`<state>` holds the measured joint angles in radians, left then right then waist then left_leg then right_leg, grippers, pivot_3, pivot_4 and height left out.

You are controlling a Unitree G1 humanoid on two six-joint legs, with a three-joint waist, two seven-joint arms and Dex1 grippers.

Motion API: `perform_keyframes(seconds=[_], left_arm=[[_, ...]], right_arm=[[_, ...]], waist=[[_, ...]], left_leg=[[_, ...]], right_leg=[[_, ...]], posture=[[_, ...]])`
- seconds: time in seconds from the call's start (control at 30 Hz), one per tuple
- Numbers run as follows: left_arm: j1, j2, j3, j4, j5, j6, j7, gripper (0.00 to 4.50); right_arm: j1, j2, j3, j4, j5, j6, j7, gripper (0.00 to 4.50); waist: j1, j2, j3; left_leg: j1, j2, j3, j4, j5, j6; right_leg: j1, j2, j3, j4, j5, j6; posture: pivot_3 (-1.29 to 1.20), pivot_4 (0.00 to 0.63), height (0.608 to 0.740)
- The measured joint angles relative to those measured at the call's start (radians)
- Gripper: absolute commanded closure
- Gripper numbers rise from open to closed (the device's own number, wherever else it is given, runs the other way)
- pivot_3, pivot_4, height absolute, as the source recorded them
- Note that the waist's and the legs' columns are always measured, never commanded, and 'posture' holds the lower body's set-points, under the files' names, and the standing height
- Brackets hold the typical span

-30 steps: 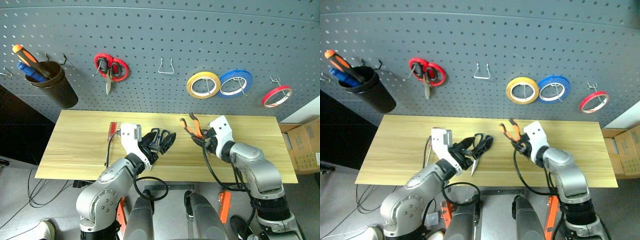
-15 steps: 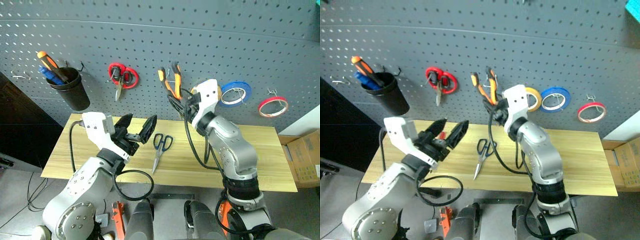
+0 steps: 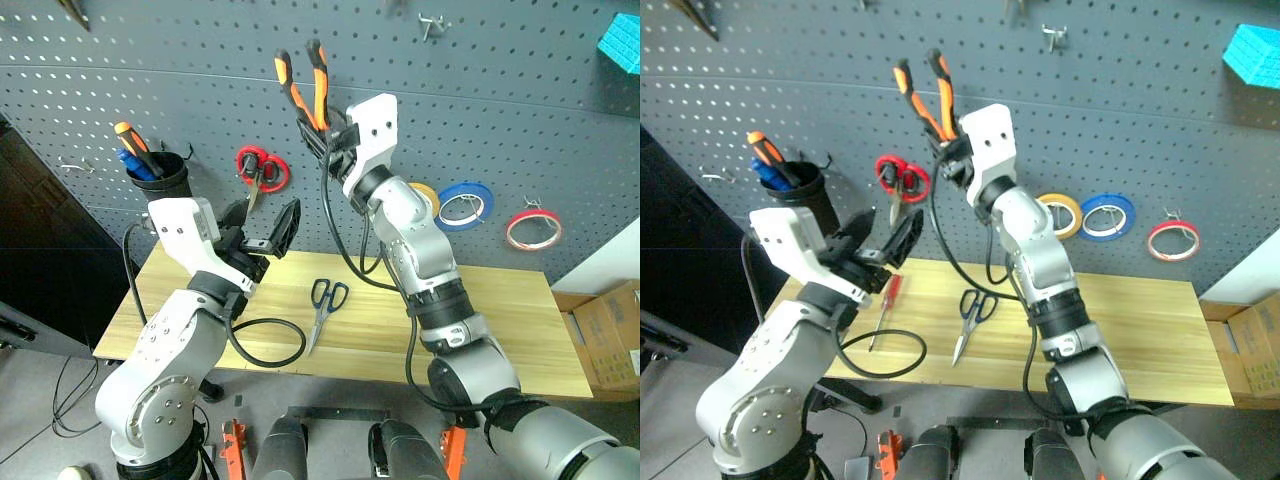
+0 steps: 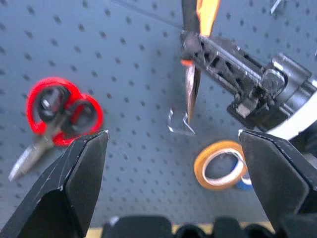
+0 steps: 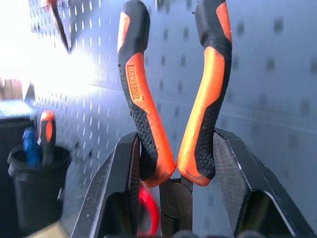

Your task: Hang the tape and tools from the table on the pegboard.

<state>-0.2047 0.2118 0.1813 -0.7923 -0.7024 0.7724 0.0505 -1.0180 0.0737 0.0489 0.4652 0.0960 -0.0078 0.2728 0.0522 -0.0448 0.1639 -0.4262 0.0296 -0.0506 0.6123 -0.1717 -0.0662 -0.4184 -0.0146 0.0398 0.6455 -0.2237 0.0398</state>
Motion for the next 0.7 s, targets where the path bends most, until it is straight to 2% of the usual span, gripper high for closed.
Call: perform_keyframes(seconds=[0.13,0.4,0.7], left_arm=[[-0.023,-0.015,-0.041,0.052,0.036,-0.032,-0.003,0.0],[-0.054,-0.022,-0.09,0.121,0.092,-0.087,-0.031,0.0],[-0.105,-0.045,-0.116,0.184,0.125,-0.105,-0.044,0.0]], right_arm=[[-0.091,-0.009,-0.031,0.228,-0.007,-0.143,-0.029,2.79],[-0.142,-0.036,-0.049,0.52,-0.035,-0.323,-0.053,2.79],[-0.182,-0.07,-0.065,0.651,-0.064,-0.423,-0.107,2.79]], waist=[[0.008,-0.001,-0.006],[0.006,-0.001,-0.013],[0.012,-0.001,-0.013]], left_leg=[[0.0,0.0,0.0,0.0,0.001,0.0],[0.001,0.0,0.0,-0.001,0.001,0.0],[0.003,0.0,0.0,0.0,0.002,0.002]], right_leg=[[0.001,0.0,0.0,0.0,0.0,0.0],[0.0,0.0,0.001,0.002,0.0,0.0],[0.003,0.0,0.001,0.002,0.002,-0.001]], posture=[[0.23,0.035,0.74],[0.23,0.046,0.74],[0.21,0.052,0.74]])
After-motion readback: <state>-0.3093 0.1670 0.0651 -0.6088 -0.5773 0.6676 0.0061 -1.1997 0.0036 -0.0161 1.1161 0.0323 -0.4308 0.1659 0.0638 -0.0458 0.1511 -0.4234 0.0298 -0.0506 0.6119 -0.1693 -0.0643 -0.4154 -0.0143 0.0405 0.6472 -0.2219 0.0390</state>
